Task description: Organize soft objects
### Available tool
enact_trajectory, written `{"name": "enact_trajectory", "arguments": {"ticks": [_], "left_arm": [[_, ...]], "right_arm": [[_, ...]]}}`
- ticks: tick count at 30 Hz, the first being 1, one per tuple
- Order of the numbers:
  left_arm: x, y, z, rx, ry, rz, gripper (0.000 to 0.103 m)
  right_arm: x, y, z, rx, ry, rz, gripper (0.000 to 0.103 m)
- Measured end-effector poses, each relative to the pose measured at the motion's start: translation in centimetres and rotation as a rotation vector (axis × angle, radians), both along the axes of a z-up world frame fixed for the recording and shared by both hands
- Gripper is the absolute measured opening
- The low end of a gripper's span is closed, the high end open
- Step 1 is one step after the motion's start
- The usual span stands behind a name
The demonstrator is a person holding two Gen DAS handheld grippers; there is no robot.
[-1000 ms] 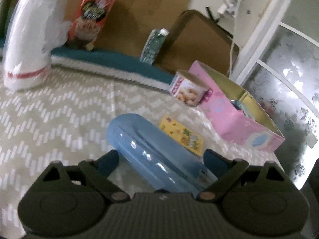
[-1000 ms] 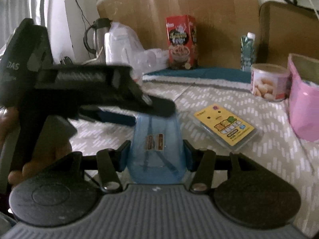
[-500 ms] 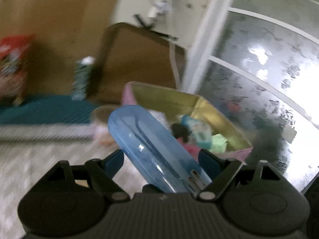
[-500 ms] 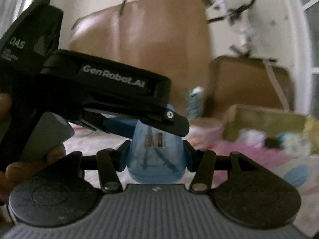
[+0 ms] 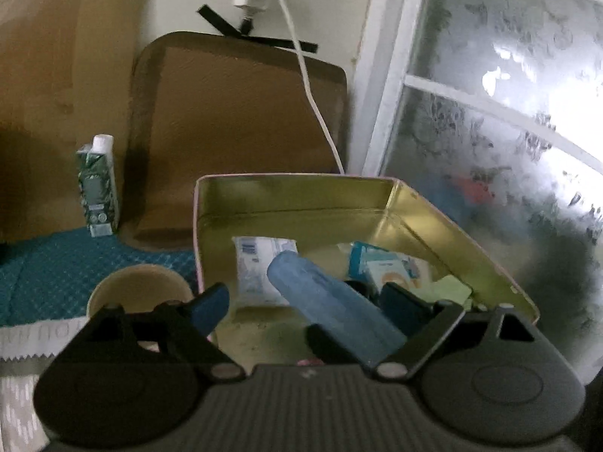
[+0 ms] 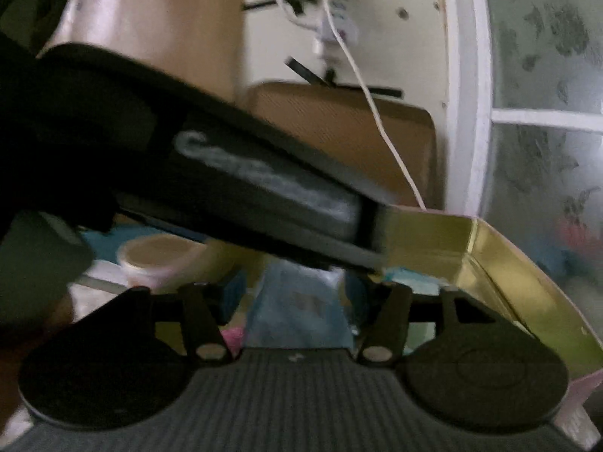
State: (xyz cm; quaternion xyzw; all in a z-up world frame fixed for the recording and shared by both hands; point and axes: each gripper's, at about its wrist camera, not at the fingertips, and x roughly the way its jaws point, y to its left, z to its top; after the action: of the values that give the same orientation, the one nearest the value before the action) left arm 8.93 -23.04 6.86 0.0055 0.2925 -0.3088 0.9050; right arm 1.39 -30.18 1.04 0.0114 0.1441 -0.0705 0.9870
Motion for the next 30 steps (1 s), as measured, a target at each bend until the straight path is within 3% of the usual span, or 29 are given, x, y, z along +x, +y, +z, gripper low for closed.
{"name": "enact_trajectory", "arguments": {"ticks": [9,14,16,19,25,30], "left_arm": [[-2.2,6.9,1.7,-0.087,-0.008,0.059,0.093],[-4.6,14.5,1.0,-0.098,0.006,0.165,0.095],[-5.1,17.5,0.1,-0.1,0.048,0.224,0.095],[-5.4,21.1,-1.7,-0.116,0.132,0.305,0.095],[-6.0,24.0,-4.3,-0.113,0.229,0.366,0.095],[-6.7,23.8,-5.1,-0.069,0.216,0.386,0.095]], "right_arm": [[-5.8,1.1,0.5,0.065,-0.127,0.012,0.063],[-8.8,3.4,1.1,0.088,-0.16,0.154,0.066],[-9.1,5.0,1.2,0.084,-0.128,0.29,0.074],[-8.7,8.2,0.5,0.042,-0.039,0.437,0.075],[-4.2,12.4,-1.8,-0.106,0.136,0.511,0.078],[-0.6,13.1,-2.9,-0.161,0.275,0.54,0.081]]}}
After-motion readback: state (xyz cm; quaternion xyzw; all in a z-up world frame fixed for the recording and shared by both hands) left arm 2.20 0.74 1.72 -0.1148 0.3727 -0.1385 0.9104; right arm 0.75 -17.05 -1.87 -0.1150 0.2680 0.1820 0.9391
